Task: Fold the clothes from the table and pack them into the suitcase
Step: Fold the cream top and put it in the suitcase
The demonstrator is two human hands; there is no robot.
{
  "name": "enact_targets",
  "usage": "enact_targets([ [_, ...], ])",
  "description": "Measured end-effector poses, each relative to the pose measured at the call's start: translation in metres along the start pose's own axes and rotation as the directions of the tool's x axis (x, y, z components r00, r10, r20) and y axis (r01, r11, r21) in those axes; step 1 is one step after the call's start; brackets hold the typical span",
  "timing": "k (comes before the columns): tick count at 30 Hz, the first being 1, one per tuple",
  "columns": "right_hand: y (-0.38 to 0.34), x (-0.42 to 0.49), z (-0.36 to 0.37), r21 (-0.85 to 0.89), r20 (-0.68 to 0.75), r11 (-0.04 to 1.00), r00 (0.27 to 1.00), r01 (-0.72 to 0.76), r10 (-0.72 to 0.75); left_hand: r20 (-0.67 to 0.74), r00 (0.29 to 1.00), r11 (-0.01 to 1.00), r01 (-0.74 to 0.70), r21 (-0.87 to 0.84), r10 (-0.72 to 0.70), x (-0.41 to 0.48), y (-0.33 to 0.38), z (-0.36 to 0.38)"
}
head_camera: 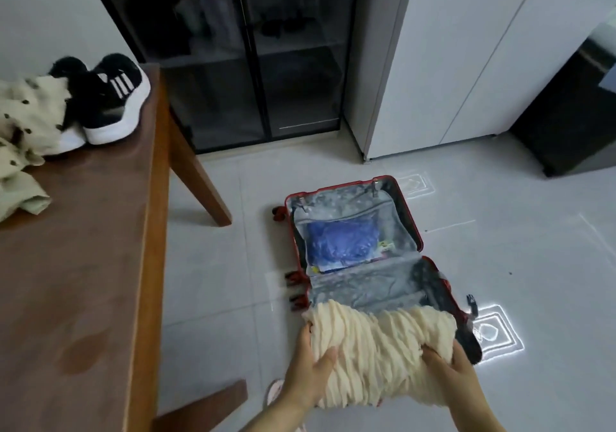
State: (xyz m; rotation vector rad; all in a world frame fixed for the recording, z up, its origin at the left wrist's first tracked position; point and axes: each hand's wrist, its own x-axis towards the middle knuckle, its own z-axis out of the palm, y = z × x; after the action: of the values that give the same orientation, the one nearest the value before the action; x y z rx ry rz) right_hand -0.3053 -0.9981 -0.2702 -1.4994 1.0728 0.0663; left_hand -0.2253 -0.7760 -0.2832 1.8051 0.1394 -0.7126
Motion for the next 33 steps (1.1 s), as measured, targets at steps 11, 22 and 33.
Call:
enact_targets([
  [11,0.100,0.235,0.042,-0.201,0.194,0.979,0.978,-0.036,0.076,-0.135,0.959,0.966,0.236,-0.108,-0.250,0.186,-0.133,0.088],
  [22,0.234,0.459,0.141,-0.206,0.191,0.978,0.979,-0.029,0.069,-0.332,0.892,0.950,0.262,-0.171,-0.306,0.379,-0.309,0.137],
  [33,0.300,0.538,0.190,-0.620,0.163,0.782,0.986,0.069,0.042,-0.395,0.865,0.948,0.314,-0.053,-0.309,0.441,-0.376,0.148],
])
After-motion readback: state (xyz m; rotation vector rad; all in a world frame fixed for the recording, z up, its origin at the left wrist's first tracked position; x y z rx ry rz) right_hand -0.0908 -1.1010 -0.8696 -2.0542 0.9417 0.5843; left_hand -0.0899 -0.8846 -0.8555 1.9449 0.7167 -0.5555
